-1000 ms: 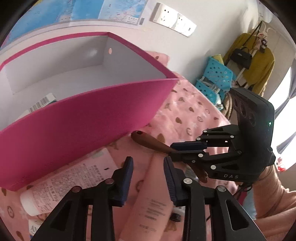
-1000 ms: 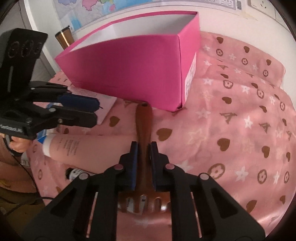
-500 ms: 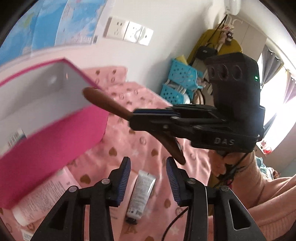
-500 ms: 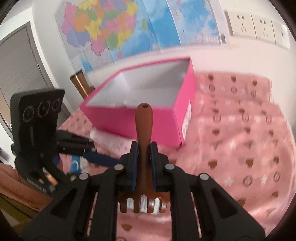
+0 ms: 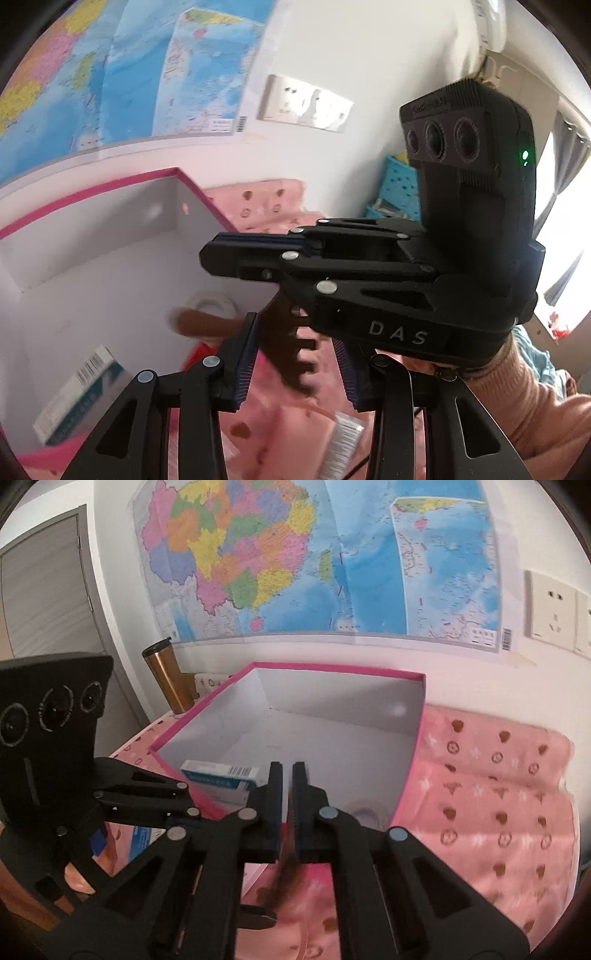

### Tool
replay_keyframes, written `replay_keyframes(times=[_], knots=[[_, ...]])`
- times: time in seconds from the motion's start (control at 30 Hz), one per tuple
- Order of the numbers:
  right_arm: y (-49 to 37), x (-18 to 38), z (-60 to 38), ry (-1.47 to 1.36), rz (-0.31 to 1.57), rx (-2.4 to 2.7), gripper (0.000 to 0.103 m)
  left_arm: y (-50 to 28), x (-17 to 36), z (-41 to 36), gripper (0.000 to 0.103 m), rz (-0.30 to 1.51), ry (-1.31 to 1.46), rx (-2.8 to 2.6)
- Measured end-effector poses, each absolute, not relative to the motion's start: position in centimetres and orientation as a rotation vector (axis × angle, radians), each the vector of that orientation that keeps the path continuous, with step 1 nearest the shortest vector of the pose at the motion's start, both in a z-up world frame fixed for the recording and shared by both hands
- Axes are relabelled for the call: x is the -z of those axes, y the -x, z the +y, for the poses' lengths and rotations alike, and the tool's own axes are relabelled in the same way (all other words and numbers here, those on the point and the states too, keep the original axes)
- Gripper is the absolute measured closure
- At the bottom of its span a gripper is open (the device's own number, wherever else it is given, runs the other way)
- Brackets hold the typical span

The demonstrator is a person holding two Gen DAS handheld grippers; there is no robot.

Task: Organize rigid objects

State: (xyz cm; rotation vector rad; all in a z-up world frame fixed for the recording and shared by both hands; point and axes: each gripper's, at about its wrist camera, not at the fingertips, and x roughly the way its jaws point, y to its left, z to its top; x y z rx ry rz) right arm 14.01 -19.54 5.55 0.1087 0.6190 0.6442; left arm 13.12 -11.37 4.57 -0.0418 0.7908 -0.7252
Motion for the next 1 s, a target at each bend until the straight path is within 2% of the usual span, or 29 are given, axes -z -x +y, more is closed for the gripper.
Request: replay_keyframes(times=[0.13, 0.4, 0.47, 0.67, 0.77, 1.0], knots=[[-15.3, -5.0, -20.6, -0.161, 0.629, -0.598, 0.097, -14.5, -3.1, -10.2, 0.065, 0.827, 0.079, 0.680], [-12.9, -4.2, -23.6, -0.243, 0.616, -0.555, 0.093, -12.5, -2.7, -8.6, 0.063, 0.769, 0.054, 0.628], [-12.0, -4.2, -23.9, -0.243, 0.611, -0.545, 0.084, -12.6, -2.7, -8.5, 0.062, 0.776, 0.058, 0.624], [-9.5, -3.9, -24.3, -0.266, 0.605, -0.557, 0.076, -11.9, -3.0, -8.2, 0.062, 0.754, 0.057, 0.621], [-8.3, -3.5, -24.2, -0.273, 0.614, -0.579, 0.068, -10.5, -3.7, -7.9, 0.057, 0.721, 0.053, 0.626], [-5.7, -1.3, -23.5, -0.280, 0.681, -0.609, 0.063, -7.0, -3.6, -6.6, 0.052, 0.708, 0.067, 0.625]])
